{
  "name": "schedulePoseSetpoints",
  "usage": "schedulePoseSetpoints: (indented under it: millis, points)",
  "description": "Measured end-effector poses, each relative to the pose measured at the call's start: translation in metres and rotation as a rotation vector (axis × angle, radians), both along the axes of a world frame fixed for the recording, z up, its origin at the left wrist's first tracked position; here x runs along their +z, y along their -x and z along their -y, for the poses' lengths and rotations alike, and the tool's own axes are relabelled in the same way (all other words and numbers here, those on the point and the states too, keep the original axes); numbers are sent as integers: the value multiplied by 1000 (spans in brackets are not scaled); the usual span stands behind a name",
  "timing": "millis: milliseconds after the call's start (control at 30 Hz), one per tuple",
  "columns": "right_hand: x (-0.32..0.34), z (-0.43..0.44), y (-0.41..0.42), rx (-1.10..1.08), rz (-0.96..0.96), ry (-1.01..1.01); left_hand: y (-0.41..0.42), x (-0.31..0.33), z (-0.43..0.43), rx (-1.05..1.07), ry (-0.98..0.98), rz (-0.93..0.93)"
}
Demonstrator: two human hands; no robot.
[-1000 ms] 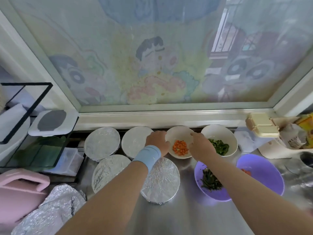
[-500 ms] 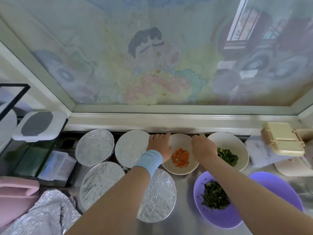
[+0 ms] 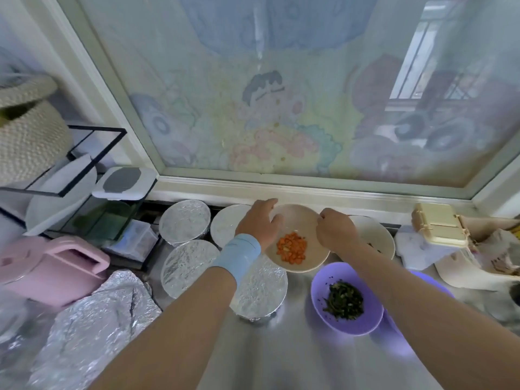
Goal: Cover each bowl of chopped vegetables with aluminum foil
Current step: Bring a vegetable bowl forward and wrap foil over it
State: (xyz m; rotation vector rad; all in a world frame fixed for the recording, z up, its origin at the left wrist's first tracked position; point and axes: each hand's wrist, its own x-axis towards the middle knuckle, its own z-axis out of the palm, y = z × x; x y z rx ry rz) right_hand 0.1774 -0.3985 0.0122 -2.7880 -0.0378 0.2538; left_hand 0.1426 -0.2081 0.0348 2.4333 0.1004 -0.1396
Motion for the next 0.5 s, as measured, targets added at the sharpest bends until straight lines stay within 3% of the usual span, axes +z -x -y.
schedulePoseSetpoints:
  millis: [100,500]
  points:
    - [5,-17,31,70,-84,-2,31,10,-16,61,29,-76]
    - [-9,-87,176,138,-438,-171,170,-16,-86,54,-186,-369]
